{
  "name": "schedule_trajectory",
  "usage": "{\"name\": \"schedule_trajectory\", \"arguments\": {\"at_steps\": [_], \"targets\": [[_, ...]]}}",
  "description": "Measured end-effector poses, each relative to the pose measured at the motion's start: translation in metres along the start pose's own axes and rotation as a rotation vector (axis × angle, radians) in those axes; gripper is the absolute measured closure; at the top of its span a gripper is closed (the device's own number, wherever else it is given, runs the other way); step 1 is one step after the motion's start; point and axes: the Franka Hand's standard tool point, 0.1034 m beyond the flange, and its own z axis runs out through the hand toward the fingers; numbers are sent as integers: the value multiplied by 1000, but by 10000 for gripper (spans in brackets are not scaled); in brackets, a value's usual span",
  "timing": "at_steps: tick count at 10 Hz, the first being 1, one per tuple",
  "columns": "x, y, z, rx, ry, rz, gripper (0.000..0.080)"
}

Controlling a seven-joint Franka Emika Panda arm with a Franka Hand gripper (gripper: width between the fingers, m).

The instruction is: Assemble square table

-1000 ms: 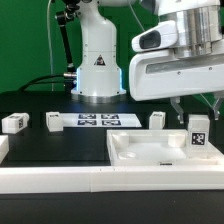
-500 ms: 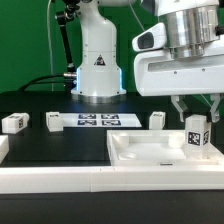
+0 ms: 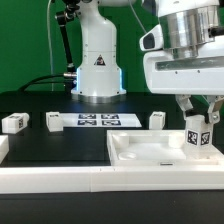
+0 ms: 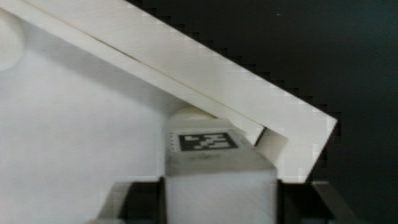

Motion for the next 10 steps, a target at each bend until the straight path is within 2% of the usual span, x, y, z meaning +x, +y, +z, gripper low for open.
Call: {"name": "schedule_trajectory", "arguments": {"at_steps": [4,5,6,7,10], "targets": [[-1,0,1,4,-8,83,508],[-1,0,1,3,-9,41,404],[-2,0,0,-4,-12,-3,265],[-5,0,0,-19,-25,-50,181],[-5,-1,1,-4,-19,-288,156]]}}
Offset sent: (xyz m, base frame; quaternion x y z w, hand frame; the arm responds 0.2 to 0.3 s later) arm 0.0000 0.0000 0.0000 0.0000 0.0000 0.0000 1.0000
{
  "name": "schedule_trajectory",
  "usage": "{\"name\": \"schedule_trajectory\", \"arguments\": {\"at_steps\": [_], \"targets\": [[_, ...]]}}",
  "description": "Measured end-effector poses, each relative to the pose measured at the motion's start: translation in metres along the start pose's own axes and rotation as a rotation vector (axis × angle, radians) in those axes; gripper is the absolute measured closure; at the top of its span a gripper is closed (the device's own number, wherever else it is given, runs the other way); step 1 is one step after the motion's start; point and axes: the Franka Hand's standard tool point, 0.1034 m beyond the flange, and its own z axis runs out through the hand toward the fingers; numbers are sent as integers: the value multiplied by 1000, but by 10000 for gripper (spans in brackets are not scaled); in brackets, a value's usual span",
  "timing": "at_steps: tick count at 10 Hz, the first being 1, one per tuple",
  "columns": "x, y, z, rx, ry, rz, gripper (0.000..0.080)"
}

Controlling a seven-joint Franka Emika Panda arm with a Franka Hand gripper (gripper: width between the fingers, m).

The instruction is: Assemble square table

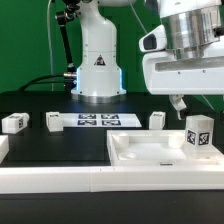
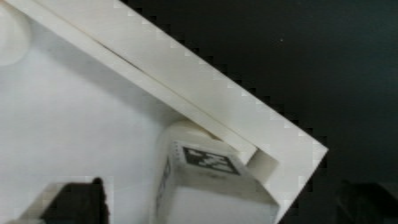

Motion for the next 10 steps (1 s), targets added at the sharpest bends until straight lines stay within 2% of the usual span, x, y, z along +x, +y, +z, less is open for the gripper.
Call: {"name": "schedule_trajectory", "arguments": {"at_steps": [2,3,4,5,7,10], "targets": [[0,0,0,0,0,-115,151],[0,1,0,-12,4,-216,151],[-1,2,1,-45,21,-334,151],[-1,2,1,-65,33,-455,151],[-2,1,1,-77,33,-610,151],[6,3,2,-86,40,-939,151]]}}
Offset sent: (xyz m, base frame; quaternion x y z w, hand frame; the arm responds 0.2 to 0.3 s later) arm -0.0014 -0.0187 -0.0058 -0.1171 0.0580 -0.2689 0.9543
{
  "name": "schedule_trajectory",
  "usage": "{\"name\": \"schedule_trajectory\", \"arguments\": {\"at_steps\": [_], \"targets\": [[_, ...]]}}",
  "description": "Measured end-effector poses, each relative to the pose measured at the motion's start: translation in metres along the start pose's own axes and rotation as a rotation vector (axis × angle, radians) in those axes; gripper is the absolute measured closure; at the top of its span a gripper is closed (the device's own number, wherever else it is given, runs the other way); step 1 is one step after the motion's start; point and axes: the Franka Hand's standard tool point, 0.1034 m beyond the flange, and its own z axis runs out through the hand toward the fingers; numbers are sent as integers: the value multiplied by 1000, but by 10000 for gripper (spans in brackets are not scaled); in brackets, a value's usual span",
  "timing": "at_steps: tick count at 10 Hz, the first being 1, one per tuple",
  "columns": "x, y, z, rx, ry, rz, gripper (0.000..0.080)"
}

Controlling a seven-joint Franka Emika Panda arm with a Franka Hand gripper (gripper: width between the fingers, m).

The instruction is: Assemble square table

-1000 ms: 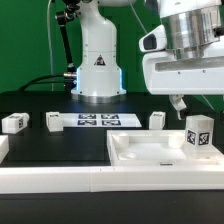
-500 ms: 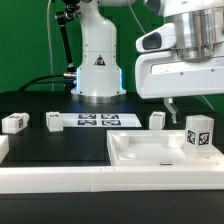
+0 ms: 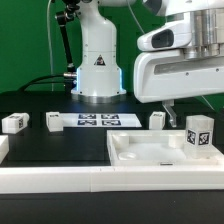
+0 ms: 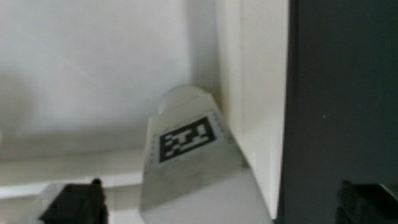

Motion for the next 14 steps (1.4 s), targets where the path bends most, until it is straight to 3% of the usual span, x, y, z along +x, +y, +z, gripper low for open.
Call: {"name": "schedule_trajectory", "arguments": {"at_steps": [5,6,7,8,9,11,14], "targets": [[0,1,0,-5,0,-273,151],[0,1,0,-5,0,-273,274],[0,1,0,-5,0,-273,274],[0,1,0,-5,0,-273,458],[0,2,0,-5,0,-246,509],[0,2,0,-4,6,-185,509],[0,4,-1,2,17,153,509]]}}
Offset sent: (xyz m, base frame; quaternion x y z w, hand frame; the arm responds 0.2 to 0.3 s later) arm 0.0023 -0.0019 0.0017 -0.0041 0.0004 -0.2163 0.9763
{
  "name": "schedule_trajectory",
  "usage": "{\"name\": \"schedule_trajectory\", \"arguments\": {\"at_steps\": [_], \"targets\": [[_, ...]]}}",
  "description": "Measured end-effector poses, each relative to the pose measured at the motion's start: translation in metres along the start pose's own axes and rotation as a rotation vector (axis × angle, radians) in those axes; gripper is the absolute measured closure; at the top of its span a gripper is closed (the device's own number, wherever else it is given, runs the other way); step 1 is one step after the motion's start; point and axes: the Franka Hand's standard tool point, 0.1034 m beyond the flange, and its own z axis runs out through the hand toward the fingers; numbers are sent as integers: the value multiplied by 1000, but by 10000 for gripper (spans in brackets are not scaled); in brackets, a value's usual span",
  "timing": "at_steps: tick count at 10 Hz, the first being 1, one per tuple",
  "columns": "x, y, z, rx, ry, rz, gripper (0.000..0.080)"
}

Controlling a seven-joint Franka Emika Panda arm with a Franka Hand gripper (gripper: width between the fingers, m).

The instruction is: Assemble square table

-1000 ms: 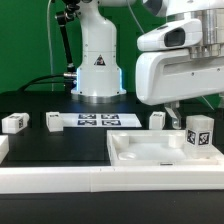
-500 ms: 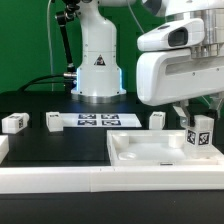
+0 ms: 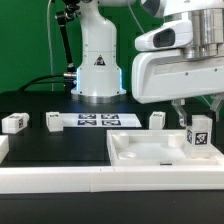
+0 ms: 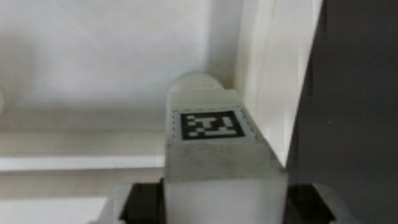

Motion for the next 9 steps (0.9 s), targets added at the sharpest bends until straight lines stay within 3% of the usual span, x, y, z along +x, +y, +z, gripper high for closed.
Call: {"name": "schedule_trajectory", "arguments": {"at_steps": [3,9], "targets": [[-1,-2,0,-4,0,293,506],[4,18,-2,-48,29,619,495]]}}
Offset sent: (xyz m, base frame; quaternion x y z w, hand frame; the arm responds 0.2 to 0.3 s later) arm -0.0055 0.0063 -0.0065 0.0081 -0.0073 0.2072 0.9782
